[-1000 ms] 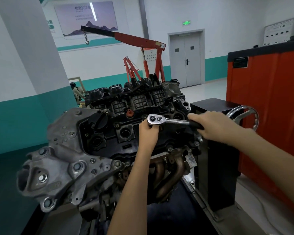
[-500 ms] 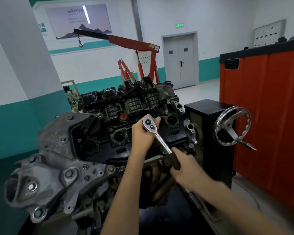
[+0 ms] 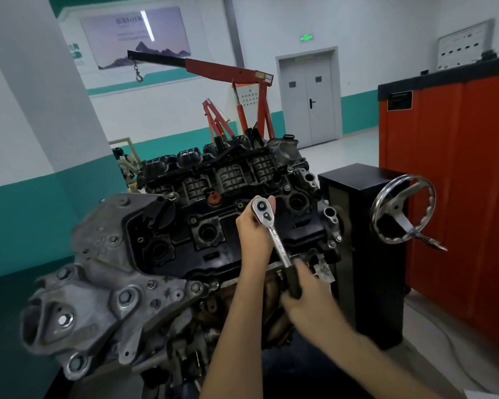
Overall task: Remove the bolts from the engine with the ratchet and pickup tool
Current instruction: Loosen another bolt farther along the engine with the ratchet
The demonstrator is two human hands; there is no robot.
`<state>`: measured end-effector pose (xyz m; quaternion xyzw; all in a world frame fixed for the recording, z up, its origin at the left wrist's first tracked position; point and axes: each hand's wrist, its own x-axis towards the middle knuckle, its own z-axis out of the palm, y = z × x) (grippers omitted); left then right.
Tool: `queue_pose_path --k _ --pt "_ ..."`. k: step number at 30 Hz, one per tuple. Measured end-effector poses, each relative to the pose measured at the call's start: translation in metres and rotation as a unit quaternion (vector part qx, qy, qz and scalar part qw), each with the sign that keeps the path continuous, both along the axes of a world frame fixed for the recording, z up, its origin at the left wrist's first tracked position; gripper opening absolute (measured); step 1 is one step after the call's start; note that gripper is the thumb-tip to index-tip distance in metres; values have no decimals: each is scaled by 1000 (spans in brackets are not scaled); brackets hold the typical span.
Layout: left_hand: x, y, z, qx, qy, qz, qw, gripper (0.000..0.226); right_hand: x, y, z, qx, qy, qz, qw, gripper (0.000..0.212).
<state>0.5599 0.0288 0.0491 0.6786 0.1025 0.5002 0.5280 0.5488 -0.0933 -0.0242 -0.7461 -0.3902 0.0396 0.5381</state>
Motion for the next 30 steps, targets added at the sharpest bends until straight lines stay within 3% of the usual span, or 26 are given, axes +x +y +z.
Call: queue_pose_path --k 4,8,11,13,14,16,18,20,24,27,30 --pt "-5 4 0 8 9 -3 1000 51 -14 16 -4 12 39 17 999 36" --pt "-12 7 6 70 57 -32 995 55 49 -33 32 -99 -107 57 988 31" --pt "-15 12 14 93 87 -43 991 53 100 -48 86 -232 -305 40 923 26" --pt "-16 15 14 72 77 -50 993 49 113 -43 109 -266 -424 -2 866 22" --pt "-17 15 12 60 65 -52 995 47 112 -41 110 -262 -447 -19 855 22" --pt "-17 11 8 51 47 -47 996 46 99 -41 91 -237 -404 -43 882 23" --pt "-16 5 4 45 37 -42 997 47 71 -41 54 -170 -257 -29 951 24" --pt "-12 2 3 28 28 -32 999 51 30 -28 22 -71 -104 -1 992 26" --pt "-5 4 5 -2 28 -2 1000 50 -35 22 -1 63 55 8 996 28" --pt "-8 10 6 28 50 1 998 52 -18 8 7 13 36 26 999 31" --pt "-9 14 9 120 78 11 990 52 39 -35 35 -93 -88 63 990 30"
